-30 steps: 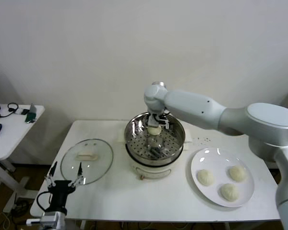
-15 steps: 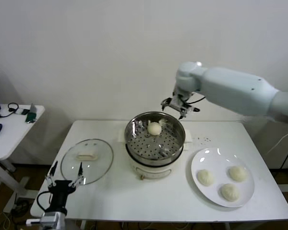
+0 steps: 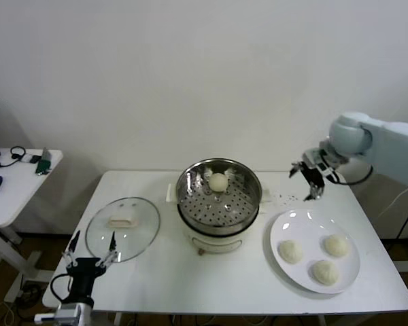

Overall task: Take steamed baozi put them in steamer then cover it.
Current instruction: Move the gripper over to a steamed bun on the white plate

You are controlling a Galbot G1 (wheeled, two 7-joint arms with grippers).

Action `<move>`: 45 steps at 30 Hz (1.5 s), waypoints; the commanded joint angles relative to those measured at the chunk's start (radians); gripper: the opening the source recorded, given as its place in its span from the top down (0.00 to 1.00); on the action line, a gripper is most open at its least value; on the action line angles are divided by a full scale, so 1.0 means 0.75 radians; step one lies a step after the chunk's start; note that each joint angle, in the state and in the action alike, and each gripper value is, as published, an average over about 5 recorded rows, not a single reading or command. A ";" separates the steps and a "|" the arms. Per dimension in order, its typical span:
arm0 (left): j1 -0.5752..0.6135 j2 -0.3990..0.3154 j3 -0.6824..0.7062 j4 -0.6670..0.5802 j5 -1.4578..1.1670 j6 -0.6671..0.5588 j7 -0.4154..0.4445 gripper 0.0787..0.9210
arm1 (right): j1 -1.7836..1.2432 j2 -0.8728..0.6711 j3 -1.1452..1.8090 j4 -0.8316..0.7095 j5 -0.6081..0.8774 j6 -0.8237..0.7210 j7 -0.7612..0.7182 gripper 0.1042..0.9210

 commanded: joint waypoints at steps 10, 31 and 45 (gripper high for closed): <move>0.026 -0.006 -0.014 0.005 -0.003 -0.009 -0.004 0.12 | -0.539 -0.094 0.240 -0.004 -0.031 -0.160 0.032 0.12; 0.028 -0.007 -0.027 0.020 0.006 -0.003 -0.009 0.12 | -0.647 0.119 0.340 -0.145 -0.020 -0.165 0.075 0.12; 0.025 -0.007 -0.028 0.020 0.012 -0.005 -0.009 0.12 | -0.658 0.123 0.376 -0.179 -0.015 -0.158 0.056 0.23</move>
